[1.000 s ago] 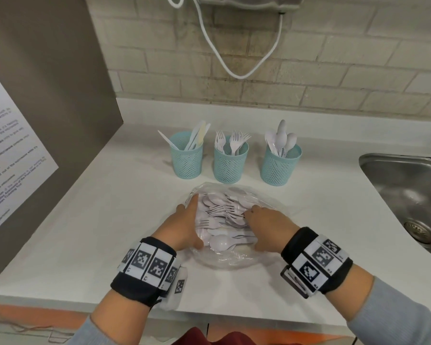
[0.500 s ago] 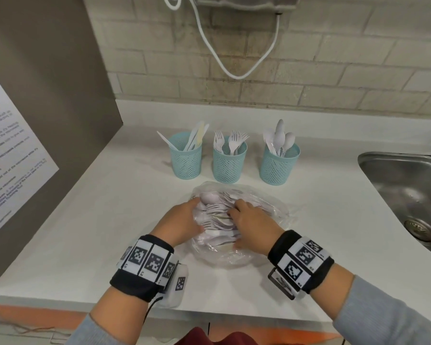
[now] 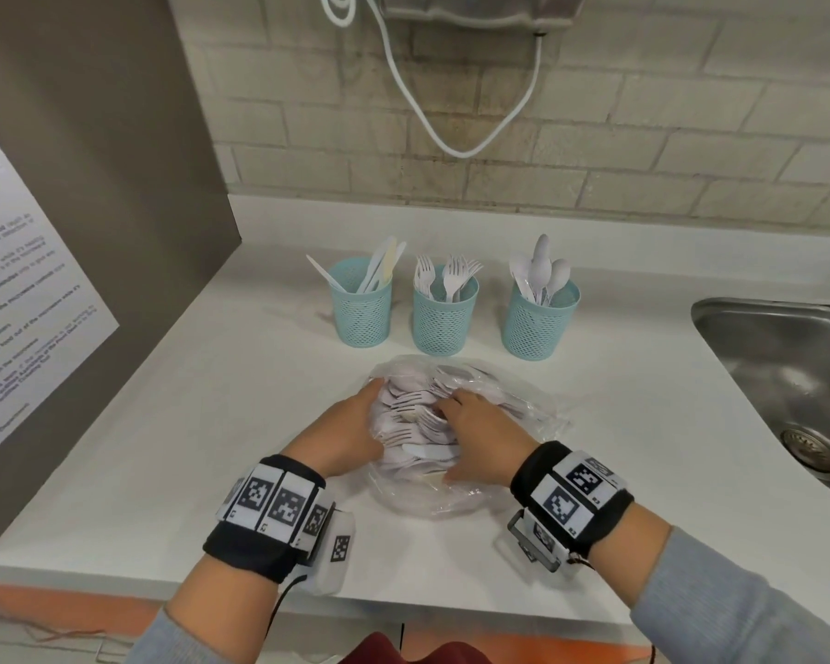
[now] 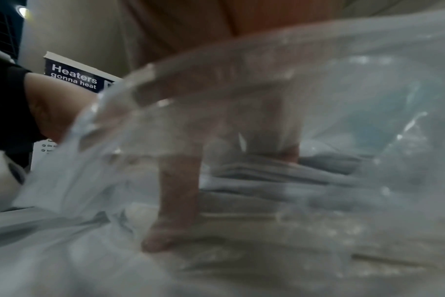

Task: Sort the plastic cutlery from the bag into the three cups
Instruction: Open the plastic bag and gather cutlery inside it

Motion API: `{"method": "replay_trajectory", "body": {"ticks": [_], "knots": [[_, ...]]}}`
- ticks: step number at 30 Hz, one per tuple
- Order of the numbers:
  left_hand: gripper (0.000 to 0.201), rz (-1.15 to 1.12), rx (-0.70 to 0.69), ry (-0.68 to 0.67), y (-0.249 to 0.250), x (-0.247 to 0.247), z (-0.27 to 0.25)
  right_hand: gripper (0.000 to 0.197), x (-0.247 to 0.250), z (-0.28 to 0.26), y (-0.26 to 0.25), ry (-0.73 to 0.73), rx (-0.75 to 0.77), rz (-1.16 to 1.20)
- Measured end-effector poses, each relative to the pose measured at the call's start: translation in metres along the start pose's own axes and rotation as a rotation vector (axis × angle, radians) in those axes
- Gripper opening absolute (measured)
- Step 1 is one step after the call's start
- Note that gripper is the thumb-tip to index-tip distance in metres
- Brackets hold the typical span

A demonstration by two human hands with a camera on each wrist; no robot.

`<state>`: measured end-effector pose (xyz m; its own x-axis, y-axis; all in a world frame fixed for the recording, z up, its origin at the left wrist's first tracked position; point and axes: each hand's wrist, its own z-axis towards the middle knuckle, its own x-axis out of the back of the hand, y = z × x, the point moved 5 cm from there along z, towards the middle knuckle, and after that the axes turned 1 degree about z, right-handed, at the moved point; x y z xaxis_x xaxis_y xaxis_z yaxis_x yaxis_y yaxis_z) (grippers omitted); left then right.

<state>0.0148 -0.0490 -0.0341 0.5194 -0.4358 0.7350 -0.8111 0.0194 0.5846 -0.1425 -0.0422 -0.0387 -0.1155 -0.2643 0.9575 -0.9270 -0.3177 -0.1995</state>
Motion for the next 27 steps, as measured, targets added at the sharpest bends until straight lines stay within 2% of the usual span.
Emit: {"method": "replay_trajectory", "body": {"ticks": [5, 11, 16, 23, 27], "knots": [[0.088, -0.047, -0.003, 0.028, -0.005, 0.002, 0.002, 0.082, 0.002, 0.003, -0.002, 0.015, 0.011, 0.098], [0.085, -0.095, -0.024, 0.044, -0.006, 0.005, 0.003, 0.080, 0.000, 0.008, -0.003, -0.003, 0.025, 0.053], [0.084, -0.147, -0.040, 0.053, -0.007, 0.007, 0.004, 0.070, -0.001, 0.011, 0.000, -0.045, 0.013, 0.064], [0.083, -0.113, -0.043, 0.058, -0.006, 0.014, 0.005, 0.062, -0.005, 0.019, -0.002, -0.209, -0.006, 0.038], [0.084, -0.067, -0.036, 0.053, -0.007, 0.016, 0.005, 0.067, -0.007, 0.025, -0.001, -0.259, -0.009, 0.070]]}}
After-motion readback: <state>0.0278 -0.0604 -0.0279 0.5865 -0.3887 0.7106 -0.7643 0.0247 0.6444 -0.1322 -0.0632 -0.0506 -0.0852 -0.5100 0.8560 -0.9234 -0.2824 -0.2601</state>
